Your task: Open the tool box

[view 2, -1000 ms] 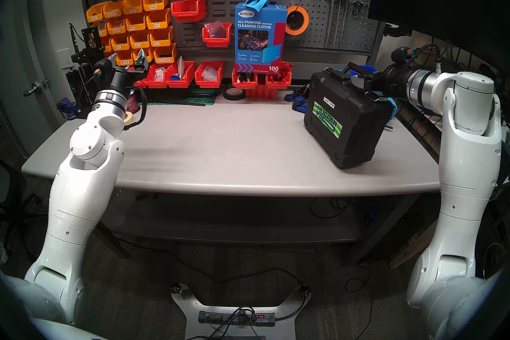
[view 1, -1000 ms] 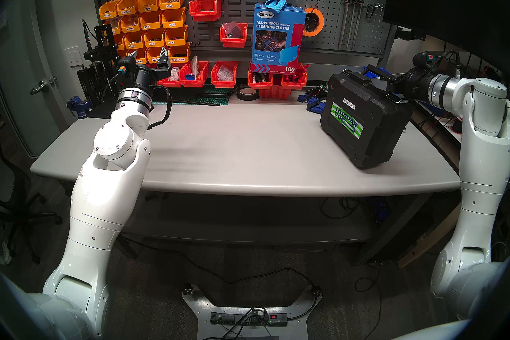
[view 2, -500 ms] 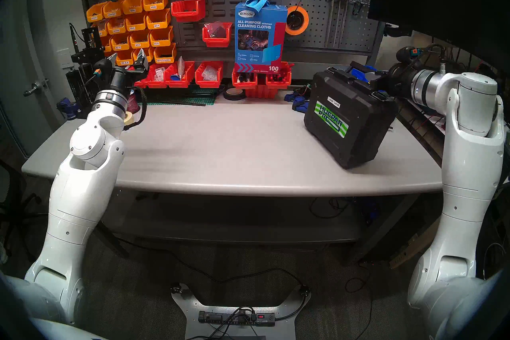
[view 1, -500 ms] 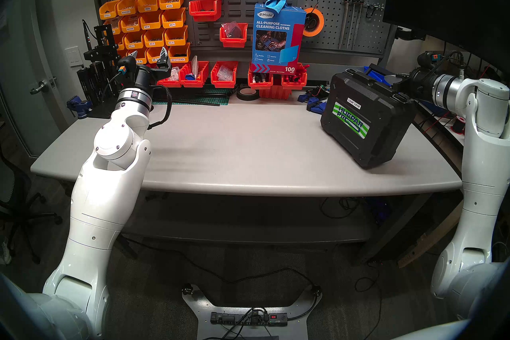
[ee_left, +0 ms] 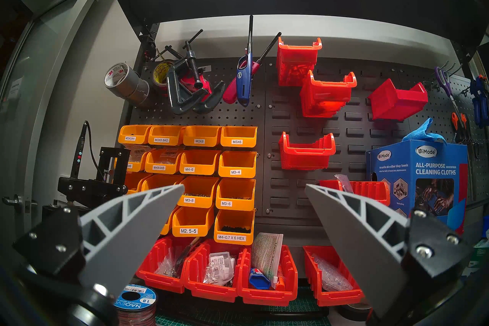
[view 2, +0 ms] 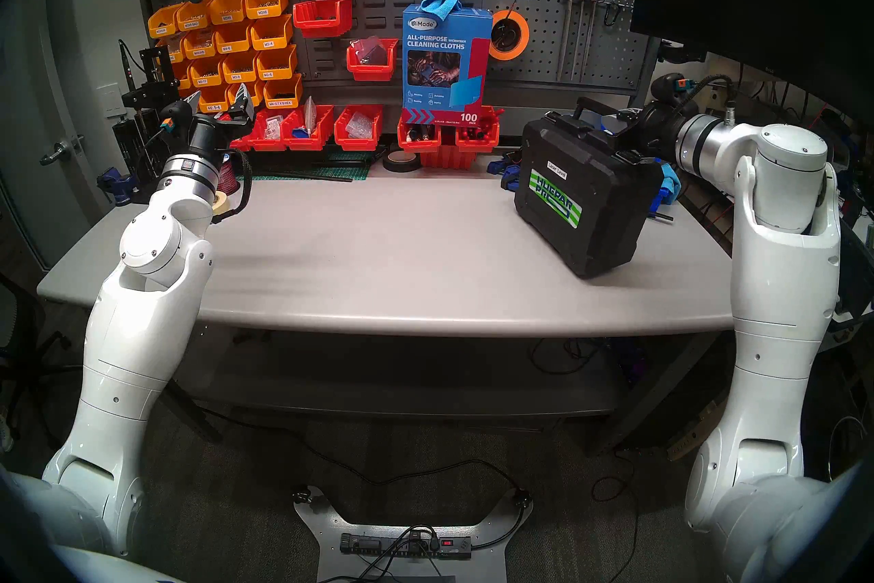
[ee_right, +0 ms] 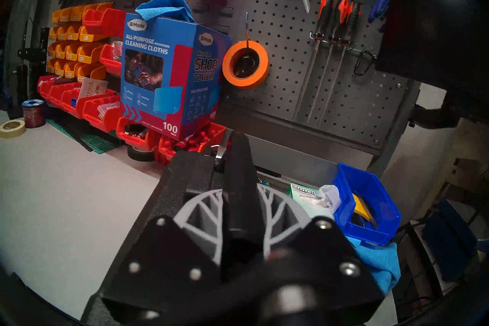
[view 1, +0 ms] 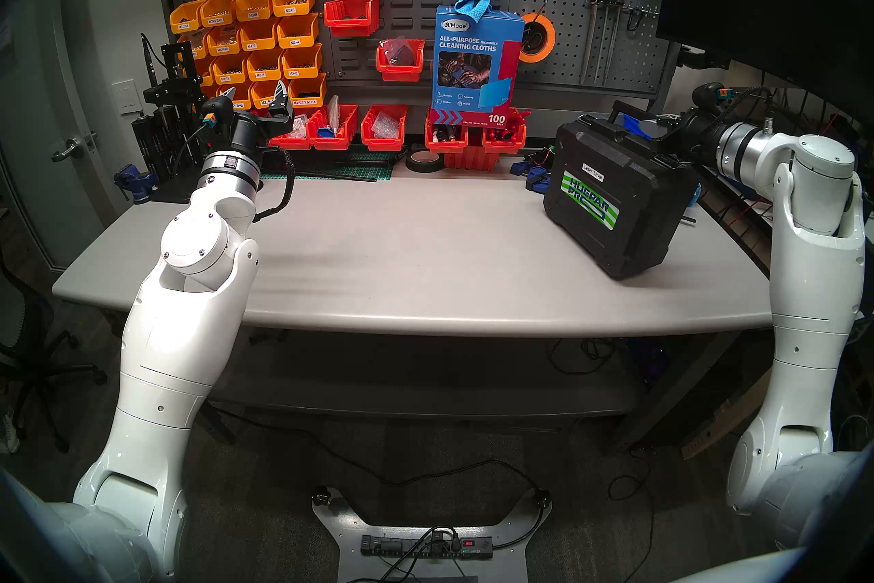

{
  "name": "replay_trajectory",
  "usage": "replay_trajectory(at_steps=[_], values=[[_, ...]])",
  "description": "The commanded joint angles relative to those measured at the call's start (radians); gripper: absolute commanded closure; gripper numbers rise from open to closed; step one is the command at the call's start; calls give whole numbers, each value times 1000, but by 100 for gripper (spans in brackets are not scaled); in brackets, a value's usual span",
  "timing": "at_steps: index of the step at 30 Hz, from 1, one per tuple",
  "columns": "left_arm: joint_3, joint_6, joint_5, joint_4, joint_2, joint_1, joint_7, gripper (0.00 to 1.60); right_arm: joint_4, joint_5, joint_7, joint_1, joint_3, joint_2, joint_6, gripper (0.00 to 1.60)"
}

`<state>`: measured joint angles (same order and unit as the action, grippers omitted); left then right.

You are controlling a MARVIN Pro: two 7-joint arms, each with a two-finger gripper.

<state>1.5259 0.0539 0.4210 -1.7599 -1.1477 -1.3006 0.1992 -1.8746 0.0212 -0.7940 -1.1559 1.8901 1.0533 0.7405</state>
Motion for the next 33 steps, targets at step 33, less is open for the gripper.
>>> replay_trajectory(at_steps=[33], values=[[1,2,0,-9,0,10,0,0,-192,129,-334,-394,96,61,-380,160]])
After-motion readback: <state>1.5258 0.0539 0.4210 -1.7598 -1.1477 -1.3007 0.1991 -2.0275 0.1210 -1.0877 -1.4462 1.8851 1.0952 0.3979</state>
